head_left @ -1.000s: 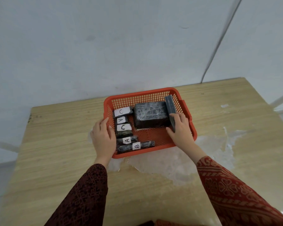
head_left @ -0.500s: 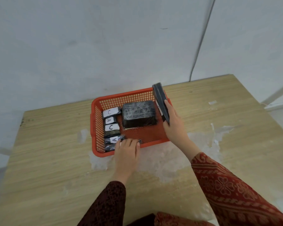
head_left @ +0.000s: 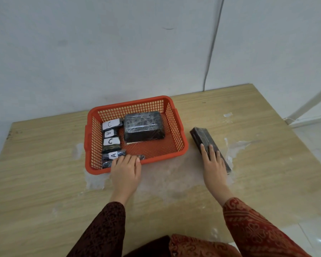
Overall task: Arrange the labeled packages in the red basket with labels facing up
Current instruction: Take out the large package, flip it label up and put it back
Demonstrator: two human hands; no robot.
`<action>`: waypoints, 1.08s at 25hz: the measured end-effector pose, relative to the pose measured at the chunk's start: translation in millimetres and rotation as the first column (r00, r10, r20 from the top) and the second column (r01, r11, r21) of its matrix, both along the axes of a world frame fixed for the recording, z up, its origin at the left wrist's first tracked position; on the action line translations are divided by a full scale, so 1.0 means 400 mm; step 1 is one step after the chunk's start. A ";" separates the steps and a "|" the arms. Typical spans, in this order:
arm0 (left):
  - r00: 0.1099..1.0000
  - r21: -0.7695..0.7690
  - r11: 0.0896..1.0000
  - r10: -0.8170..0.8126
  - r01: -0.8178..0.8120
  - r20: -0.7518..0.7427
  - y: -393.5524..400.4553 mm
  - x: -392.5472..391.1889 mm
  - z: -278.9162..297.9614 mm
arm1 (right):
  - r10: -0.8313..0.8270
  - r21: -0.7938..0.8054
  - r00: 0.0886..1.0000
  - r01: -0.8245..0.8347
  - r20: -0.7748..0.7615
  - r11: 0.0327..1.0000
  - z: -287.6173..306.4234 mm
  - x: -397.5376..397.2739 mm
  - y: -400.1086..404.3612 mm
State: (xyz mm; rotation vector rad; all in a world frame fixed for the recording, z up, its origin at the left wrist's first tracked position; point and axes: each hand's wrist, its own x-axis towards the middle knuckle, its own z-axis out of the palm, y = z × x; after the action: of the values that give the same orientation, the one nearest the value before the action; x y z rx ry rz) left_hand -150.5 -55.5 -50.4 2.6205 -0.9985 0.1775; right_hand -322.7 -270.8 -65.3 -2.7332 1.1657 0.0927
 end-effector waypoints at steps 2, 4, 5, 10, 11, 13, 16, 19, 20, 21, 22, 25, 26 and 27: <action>0.999 0.000 1.000 0.018 -0.018 -0.033 -0.004 -0.003 0.005 | 0.007 0.032 0.998 -0.005 -0.062 0.999 -0.014 0.019 0.008; 0.989 -0.011 0.998 0.065 -0.067 -0.134 -0.014 0.006 0.015 | 0.015 0.110 0.994 -0.003 -0.110 0.994 -0.006 0.044 0.012; 0.975 -0.029 0.994 0.093 -0.101 -0.202 -0.020 0.016 0.019 | 0.013 0.149 0.995 0.002 -0.102 0.989 0.005 0.055 0.011; 0.755 -0.314 0.850 0.140 -0.424 -0.640 -0.070 0.121 0.050 | -0.069 0.254 0.766 -0.126 0.639 0.959 0.124 0.188 0.003; 0.734 -0.331 0.827 0.138 -0.455 -0.665 -0.087 0.147 0.055 | -0.081 0.298 0.720 -0.179 0.689 0.938 0.147 0.242 0.008; 0.680 -0.311 0.806 0.149 -0.504 -0.718 -0.122 0.201 0.059 | -0.129 0.475 0.759 -0.257 0.638 0.841 0.166 0.352 0.021; 0.657 -0.219 0.872 0.145 -0.438 -0.739 -0.159 0.233 0.046 | -0.113 0.700 0.911 -0.221 0.397 0.679 0.121 0.456 0.020; 0.741 -0.241 0.885 0.155 -0.398 -0.653 -0.168 0.232 0.042 | -0.116 0.742 0.940 -0.172 0.320 0.648 0.078 0.459 -0.001; 0.749 -0.272 0.860 0.174 -0.431 -0.639 -0.165 0.234 0.052 | -0.130 0.727 0.924 -0.189 0.358 0.660 0.077 0.448 -0.006; 0.755 -0.298 0.835 0.194 -0.462 -0.627 -0.161 0.239 0.064 | -0.107 0.679 0.905 -0.226 0.412 0.699 0.082 0.432 -0.009; 0.758 -0.322 0.814 0.205 -0.483 -0.619 -0.156 0.245 0.078 | -0.033 0.588 0.888 -0.276 0.459 0.761 0.088 0.417 -0.011; 0.763 -0.348 0.797 0.206 -0.494 -0.613 -0.143 0.265 0.133 | 0.242 0.253 0.812 -0.425 0.532 0.869 0.123 0.389 -0.024; 0.762 -0.357 0.796 0.190 -0.488 -0.618 -0.140 0.267 0.155 | 0.248 0.217 0.782 -0.435 0.572 0.874 0.142 0.387 -0.028; 0.764 -0.379 0.792 0.163 -0.479 -0.624 -0.136 0.265 0.179 | 0.222 0.219 0.752 -0.438 0.620 0.872 0.163 0.388 -0.034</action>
State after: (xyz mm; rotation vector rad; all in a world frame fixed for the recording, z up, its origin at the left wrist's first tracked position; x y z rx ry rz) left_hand -44.6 -109.9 21.2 2.1015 -0.2099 -0.2192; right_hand -167.7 -284.4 -0.3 -2.3433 0.4229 -0.4238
